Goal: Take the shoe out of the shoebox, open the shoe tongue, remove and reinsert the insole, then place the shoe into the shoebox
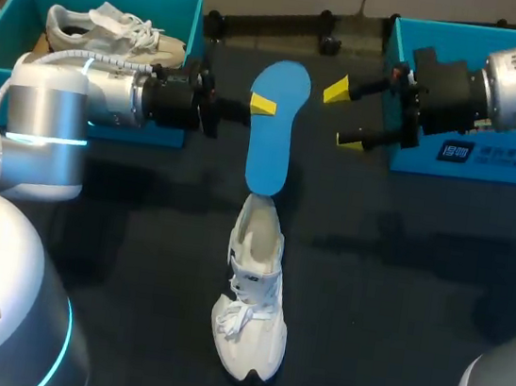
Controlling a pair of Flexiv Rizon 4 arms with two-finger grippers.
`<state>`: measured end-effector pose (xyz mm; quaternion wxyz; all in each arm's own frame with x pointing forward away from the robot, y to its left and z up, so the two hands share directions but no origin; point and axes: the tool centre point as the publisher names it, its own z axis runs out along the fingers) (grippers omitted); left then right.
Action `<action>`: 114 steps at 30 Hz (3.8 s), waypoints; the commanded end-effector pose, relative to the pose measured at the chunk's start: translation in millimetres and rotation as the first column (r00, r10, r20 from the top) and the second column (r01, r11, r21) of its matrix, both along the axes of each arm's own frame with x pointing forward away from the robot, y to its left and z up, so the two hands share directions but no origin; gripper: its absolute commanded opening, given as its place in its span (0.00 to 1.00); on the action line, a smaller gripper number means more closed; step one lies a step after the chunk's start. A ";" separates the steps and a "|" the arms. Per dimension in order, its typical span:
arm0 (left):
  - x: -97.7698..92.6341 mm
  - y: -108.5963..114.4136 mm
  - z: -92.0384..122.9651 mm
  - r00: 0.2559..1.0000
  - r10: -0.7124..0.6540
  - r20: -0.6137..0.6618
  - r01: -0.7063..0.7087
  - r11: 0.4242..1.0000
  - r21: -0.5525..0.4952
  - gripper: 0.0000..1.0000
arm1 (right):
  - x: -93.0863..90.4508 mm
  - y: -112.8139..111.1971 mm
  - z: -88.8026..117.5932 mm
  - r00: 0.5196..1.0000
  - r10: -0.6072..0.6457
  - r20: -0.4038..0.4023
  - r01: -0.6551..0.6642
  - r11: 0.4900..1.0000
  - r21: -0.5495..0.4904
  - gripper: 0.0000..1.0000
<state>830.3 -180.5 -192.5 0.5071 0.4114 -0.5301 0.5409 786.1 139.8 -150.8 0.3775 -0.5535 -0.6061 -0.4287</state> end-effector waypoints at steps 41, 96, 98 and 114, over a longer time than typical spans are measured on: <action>-12.7 15.7 11.6 -0.210 0.102 0.972 -0.058 0.992 -0.116 0.00 | 4.2 0.7 -3.7 1.000 0.004 0.000 -0.004 0.999 0.054 1.00; -7.9 30.0 5.9 -0.931 -0.053 0.360 -0.116 0.981 -0.156 0.00 | 4.2 0.7 -3.7 1.000 0.004 0.000 -0.004 0.999 0.054 1.00; -7.6 28.5 7.5 -0.946 -0.066 0.319 -0.121 0.981 -0.154 0.00 | 4.2 0.7 -3.7 1.000 0.004 0.000 -0.004 0.999 0.054 1.00; 0.7 11.5 12.1 -0.982 -0.071 0.175 -0.092 0.989 -0.117 0.00 | -2.0 14.3 -11.4 0.999 0.046 0.016 -0.047 0.997 0.064 1.00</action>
